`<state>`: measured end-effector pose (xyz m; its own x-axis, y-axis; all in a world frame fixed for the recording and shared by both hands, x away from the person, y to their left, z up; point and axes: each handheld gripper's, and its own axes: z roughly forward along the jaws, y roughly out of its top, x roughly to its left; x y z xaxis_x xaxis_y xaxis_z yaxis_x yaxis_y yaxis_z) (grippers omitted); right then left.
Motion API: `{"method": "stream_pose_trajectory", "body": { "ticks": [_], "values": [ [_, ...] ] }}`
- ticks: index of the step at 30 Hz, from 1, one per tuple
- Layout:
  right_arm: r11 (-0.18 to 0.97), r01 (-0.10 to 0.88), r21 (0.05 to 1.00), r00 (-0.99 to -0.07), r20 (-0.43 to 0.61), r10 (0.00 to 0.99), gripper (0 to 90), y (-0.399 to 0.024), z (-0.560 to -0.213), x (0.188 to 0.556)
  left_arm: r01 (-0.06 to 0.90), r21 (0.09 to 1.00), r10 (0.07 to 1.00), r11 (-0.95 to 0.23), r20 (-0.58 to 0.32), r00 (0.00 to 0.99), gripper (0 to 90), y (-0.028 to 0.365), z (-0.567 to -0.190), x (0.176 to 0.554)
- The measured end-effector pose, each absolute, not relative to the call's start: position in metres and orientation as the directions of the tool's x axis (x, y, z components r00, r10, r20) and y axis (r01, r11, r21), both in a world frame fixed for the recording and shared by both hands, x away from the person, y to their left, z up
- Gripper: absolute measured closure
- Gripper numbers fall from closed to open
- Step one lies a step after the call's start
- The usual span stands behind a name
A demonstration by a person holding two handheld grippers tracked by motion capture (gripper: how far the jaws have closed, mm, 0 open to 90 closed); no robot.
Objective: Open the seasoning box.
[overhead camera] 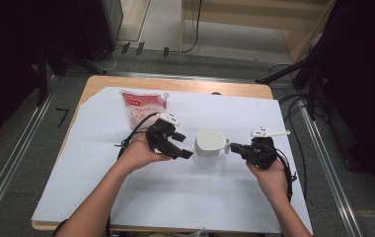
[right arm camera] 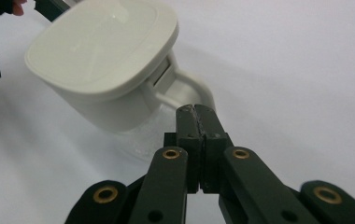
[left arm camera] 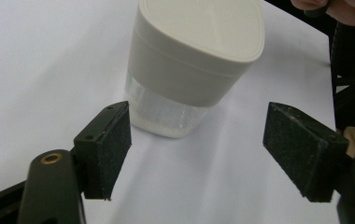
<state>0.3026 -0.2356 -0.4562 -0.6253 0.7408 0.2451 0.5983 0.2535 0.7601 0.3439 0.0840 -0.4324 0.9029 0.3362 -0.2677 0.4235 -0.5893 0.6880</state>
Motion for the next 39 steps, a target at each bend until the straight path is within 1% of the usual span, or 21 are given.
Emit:
{"method": "stream_pose_trajectory", "body": {
  "ticks": [2, 4, 7, 8, 11, 14, 19, 23, 27, 31, 39],
  "values": [
    [0.256, 0.594, 0.763, -0.629, 0.241, 0.739, 89.8, -0.237, -0.453, 0.307, 0.407, 0.698, 0.334, -0.589, -0.248, 0.909, 21.6, 0.081, -0.431, 0.345],
    [0.258, 0.596, 0.760, -0.629, 0.242, 0.739, 89.9, -0.237, -0.449, 0.313, 0.411, 0.697, 0.313, -0.587, -0.273, 0.910, 17.9, 0.078, -0.431, 0.348],
    [0.277, 0.598, 0.752, -0.640, 0.240, 0.730, 89.8, -0.234, -0.446, 0.323, 0.402, 0.687, 0.292, -0.606, -0.278, 0.915, 16.5, 0.072, -0.433, 0.352],
    [0.281, 0.600, 0.749, -0.644, 0.244, 0.725, 89.8, -0.232, -0.446, 0.325, 0.394, 0.689, 0.294, -0.608, -0.266, 0.918, 16.5, 0.070, -0.433, 0.353],
    [0.298, 0.584, 0.755, -0.656, 0.223, 0.721, 90.0, -0.227, -0.447, 0.328, 0.402, 0.690, 0.289, -0.602, -0.280, 0.915, 16.7, 0.069, -0.434, 0.356],
    [0.283, 0.586, 0.760, -0.656, 0.239, 0.716, 90.0, -0.227, -0.448, 0.328, 0.399, 0.683, 0.291, -0.612, -0.274, 0.917, 18.9, 0.069, -0.436, 0.357],
    [0.277, 0.581, 0.765, -0.646, 0.227, 0.729, 90.0, -0.226, -0.449, 0.325, 0.412, 0.698, 0.303, -0.585, -0.284, 0.910, 17.1, 0.065, -0.435, 0.359],
    [0.275, 0.579, 0.768, -0.647, 0.227, 0.728, 90.0, -0.227, -0.449, 0.325, 0.400, 0.689, 0.303, -0.604, -0.265, 0.915, 13.9, 0.054, -0.439, 0.360],
    [0.272, 0.576, 0.771, -0.646, 0.225, 0.729, 90.0, -0.226, -0.450, 0.324, 0.372, 0.690, 0.287, -0.621, -0.241, 0.927, 14.0, 0.045, -0.445, 0.361],
    [0.273, 0.576, 0.770, -0.643, 0.222, 0.732, 90.0, -0.226, -0.449, 0.324, 0.365, 0.693, 0.290, -0.622, -0.229, 0.929, 15.5, 0.042, -0.449, 0.361],
    [0.281, 0.565, 0.776, -0.644, 0.203, 0.737, 90.0, -0.224, -0.449, 0.323, 0.356, 0.698, 0.299, -0.622, -0.209, 0.931, 14.8, 0.039, -0.448, 0.359]
  ]
}}
